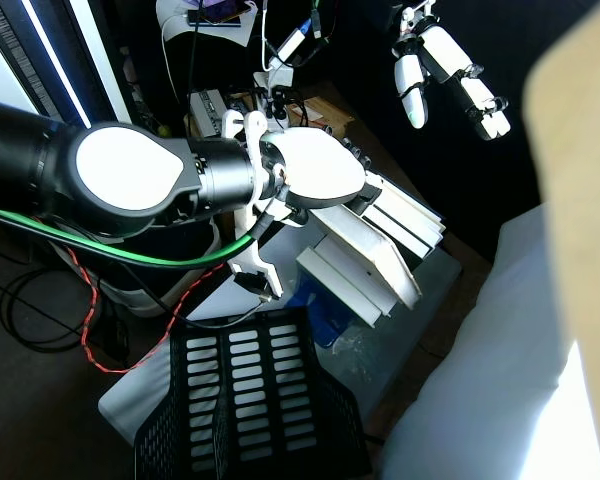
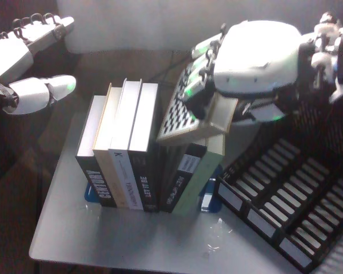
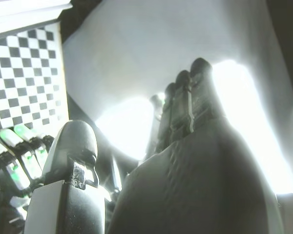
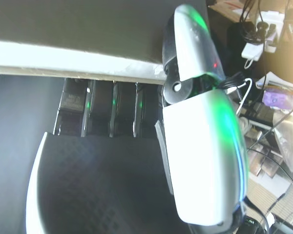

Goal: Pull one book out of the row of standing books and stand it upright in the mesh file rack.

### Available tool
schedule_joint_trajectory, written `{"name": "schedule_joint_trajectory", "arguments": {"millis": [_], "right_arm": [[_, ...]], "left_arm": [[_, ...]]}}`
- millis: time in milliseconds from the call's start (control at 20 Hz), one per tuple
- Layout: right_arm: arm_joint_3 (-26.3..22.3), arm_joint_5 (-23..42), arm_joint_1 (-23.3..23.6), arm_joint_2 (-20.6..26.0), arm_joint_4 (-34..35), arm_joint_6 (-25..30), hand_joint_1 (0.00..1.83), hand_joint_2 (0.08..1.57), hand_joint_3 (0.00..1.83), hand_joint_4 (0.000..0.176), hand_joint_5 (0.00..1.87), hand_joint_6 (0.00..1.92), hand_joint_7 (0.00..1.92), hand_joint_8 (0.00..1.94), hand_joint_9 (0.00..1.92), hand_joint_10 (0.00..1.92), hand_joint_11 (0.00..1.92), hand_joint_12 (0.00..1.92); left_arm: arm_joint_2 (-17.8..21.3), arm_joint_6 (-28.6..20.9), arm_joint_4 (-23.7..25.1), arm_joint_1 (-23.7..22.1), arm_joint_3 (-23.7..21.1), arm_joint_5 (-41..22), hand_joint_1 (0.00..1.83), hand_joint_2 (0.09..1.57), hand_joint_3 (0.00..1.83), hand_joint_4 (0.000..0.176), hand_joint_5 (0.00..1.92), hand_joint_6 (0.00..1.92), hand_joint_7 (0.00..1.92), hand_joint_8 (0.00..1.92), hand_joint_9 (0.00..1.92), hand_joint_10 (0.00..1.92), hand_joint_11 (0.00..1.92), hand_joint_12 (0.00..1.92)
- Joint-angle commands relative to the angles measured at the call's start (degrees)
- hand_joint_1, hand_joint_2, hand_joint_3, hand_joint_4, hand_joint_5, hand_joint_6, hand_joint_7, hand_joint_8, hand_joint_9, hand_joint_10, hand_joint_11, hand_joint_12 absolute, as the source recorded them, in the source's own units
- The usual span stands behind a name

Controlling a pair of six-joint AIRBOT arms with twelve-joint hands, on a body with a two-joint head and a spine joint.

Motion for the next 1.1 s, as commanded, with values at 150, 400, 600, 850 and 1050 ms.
{"name": "schedule_joint_trajectory", "arguments": {"millis": [150, 400, 600, 850, 1050], "right_arm": [[0.0, -0.91, 3.72, 3.73, 1.52, 0.08, 1.32, 1.25, 0.0, 0.0, 0.8, 1.37, 0.7, 1.31, 0.57, 1.59, 0.22, 1.9], [-0.25, -1.86, 8.37, 5.94, 0.66, 0.06, 1.34, 1.21, 0.0, 0.0, 0.8, 1.31, 0.85, 1.2, 0.65, 1.52, 0.19, 1.9], [-1.69, -4.36, 13.17, 7.72, -3.15, -0.63, 1.34, 1.21, 0.0, 0.0, 0.84, 1.23, 0.8, 1.28, 0.63, 1.56, 0.17, 1.92], [-3.27, -6.34, 17.44, 9.69, -7.08, -0.66, 1.34, 1.21, 0.0, 0.0, 0.82, 1.23, 0.83, 1.26, 0.63, 1.56, 0.02, 1.92], [-4.78, -7.87, 20.47, 11.09, -10.74, -0.68, 1.35, 1.19, 0.0, 0.0, 0.85, 1.14, 0.85, 1.23, 0.68, 1.54, 0.26, 1.92]], "left_arm": [[-0.08, -0.64, -0.76, -0.33, 0.39, -7.22, 0.54, 1.37, 0.0, 0.059, 0.07, 0.0, 0.0, 0.0, 0.0, 0.0, 0.0, 0.0], [-0.53, -0.91, -0.73, -0.12, 0.39, -7.07, 0.52, 1.38, 0.0, 0.057, 0.06, 0.0, 0.0, 0.0, 0.0, 0.0, 0.0, 0.0], [-0.75, -1.05, -0.47, -0.26, 0.4, -6.93, 0.53, 1.38, 0.0, 0.043, 0.08, 0.01, 0.0, 0.0, 0.0, 0.0, 0.0, 0.0], [-1.03, -1.37, -0.14, -0.15, 0.45, -6.83, 0.53, 1.38, 0.0, 0.041, 0.09, 0.01, 0.0, 0.0, 0.0, 0.0, 0.0, 0.0], [-1.33, -1.3, -0.06, -0.33, 0.54, -6.62, 0.55, 1.37, 0.0, 0.045, 0.08, 0.0, 0.0, 0.0, 0.0, 0.0, 0.0, 0.0]]}}
